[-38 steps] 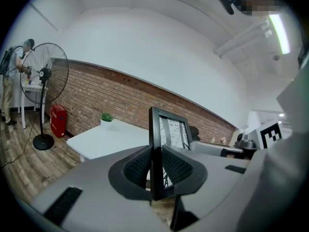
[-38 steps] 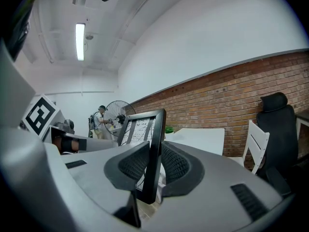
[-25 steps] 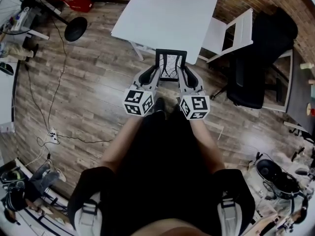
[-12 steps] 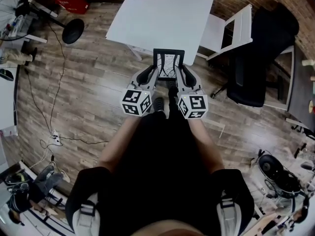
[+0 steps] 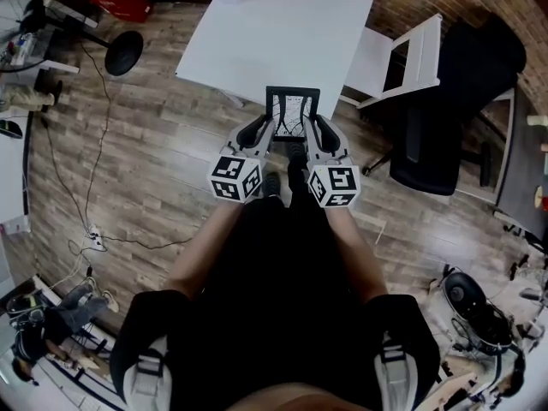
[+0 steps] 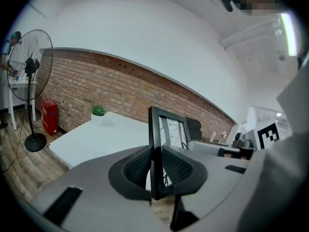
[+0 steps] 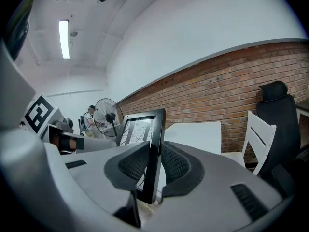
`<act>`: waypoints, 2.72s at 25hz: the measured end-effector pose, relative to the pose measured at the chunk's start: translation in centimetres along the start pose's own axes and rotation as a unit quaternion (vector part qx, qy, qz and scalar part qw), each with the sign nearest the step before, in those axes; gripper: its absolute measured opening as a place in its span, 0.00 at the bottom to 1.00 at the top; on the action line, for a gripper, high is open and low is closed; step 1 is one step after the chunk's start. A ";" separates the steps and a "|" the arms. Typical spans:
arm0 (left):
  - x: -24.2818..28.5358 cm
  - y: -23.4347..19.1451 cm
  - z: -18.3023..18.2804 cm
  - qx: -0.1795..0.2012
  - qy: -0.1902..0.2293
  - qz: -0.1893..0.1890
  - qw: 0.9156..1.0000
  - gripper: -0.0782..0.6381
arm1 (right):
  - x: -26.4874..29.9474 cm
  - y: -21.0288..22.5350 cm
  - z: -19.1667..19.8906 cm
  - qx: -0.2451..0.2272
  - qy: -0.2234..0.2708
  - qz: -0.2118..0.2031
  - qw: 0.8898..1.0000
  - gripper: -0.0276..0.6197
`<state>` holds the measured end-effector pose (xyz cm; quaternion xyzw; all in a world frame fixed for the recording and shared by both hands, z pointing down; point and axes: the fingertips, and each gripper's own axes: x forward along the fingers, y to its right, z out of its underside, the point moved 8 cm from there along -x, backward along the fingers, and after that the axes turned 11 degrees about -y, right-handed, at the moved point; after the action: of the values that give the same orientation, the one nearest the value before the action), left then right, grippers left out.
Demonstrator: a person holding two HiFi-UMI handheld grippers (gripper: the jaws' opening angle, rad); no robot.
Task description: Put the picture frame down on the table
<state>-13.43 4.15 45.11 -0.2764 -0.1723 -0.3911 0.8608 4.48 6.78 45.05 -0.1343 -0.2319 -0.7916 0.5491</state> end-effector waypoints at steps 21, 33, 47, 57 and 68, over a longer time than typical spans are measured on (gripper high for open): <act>8.8 -2.2 -3.5 -0.052 -0.019 -0.035 0.998 0.22 | 7.7 7.6 -3.0 0.004 -0.046 -0.042 0.998 0.15; 13.3 -3.6 -5.0 -0.080 -0.031 -0.077 0.993 0.22 | 12.8 11.6 -4.4 -0.007 -0.079 -0.090 0.993 0.15; 17.3 -4.7 -5.1 -0.103 -0.054 -0.095 0.989 0.22 | 17.0 14.9 -4.4 -0.017 -0.120 -0.114 0.986 0.15; 19.0 -7.2 -4.2 -0.095 -0.088 -0.084 0.988 0.22 | 19.3 14.7 -3.4 -0.015 -0.144 -0.098 0.985 0.15; 20.4 -10.3 -3.4 -0.078 -0.116 -0.061 0.988 0.22 | 22.0 14.1 -2.2 -0.008 -0.157 -0.076 0.985 0.15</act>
<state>-8.09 -15.33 56.42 -0.3754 -0.2567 -0.4206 0.7850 9.80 -16.15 56.57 -0.2430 -0.3186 -0.8019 0.4432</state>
